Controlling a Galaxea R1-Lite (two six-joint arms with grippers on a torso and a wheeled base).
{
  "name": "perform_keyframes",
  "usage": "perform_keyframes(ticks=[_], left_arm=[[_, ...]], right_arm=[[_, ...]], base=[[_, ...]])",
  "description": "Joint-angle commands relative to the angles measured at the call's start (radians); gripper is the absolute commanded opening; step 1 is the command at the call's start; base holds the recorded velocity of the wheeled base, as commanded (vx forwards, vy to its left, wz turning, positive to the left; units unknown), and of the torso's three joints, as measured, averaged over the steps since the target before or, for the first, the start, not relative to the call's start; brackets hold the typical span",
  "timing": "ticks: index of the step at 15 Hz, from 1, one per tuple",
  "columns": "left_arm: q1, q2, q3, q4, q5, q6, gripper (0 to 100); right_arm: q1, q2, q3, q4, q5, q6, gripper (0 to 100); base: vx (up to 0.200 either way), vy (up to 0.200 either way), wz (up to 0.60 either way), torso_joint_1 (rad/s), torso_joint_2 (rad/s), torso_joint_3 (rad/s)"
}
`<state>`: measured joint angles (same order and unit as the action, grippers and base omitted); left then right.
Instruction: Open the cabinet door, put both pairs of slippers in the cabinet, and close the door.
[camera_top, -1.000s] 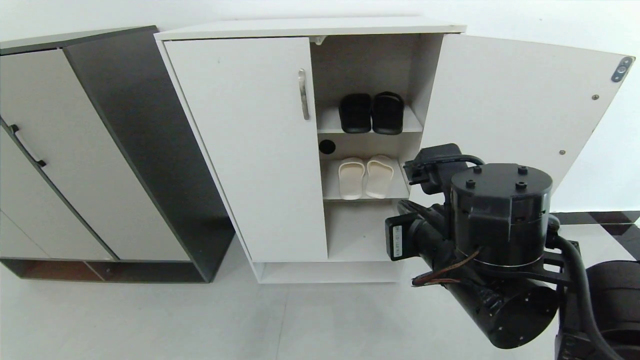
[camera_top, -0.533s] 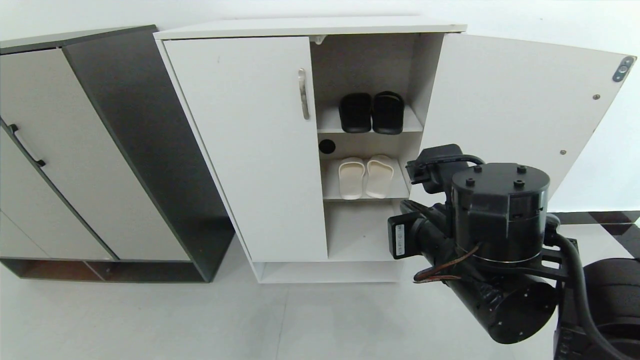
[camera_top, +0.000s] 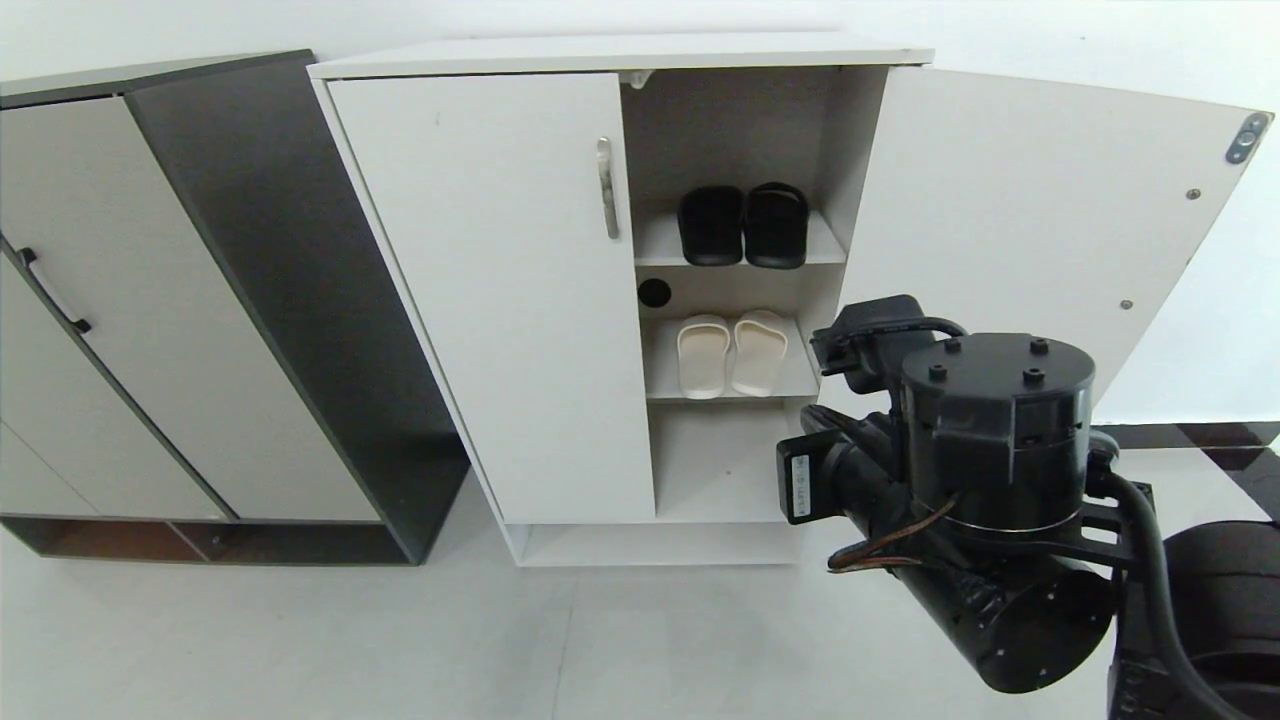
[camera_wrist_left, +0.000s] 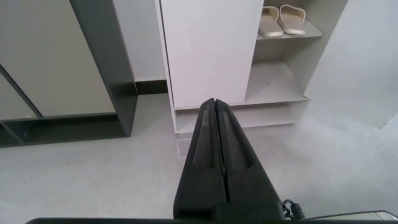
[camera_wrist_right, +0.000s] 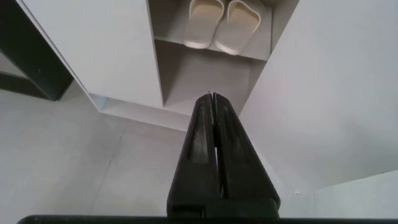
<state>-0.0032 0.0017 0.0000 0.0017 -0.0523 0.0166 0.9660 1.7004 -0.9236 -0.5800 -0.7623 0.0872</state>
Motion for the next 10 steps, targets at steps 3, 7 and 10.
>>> perform_keyframes(ticks=[3,7,10], left_arm=[[0.0,0.0,0.0,0.0,0.0,0.0,0],[0.0,0.0,0.0,0.0,0.0,0.0,0],[0.0,0.0,0.0,0.0,0.0,0.0,0]], right_arm=[[0.0,0.004,0.002,0.0,0.0,-0.011,0],[-0.001,0.004,0.002,0.0,0.0,-0.011,0],[-0.001,0.004,0.002,0.0,0.0,-0.011,0]], base=[[0.0,0.0,0.0,0.001,-0.07,-0.072],[0.0,0.0,0.0,0.04,-0.3,-0.345],[0.0,0.0,0.0,0.058,-0.53,-0.356]])
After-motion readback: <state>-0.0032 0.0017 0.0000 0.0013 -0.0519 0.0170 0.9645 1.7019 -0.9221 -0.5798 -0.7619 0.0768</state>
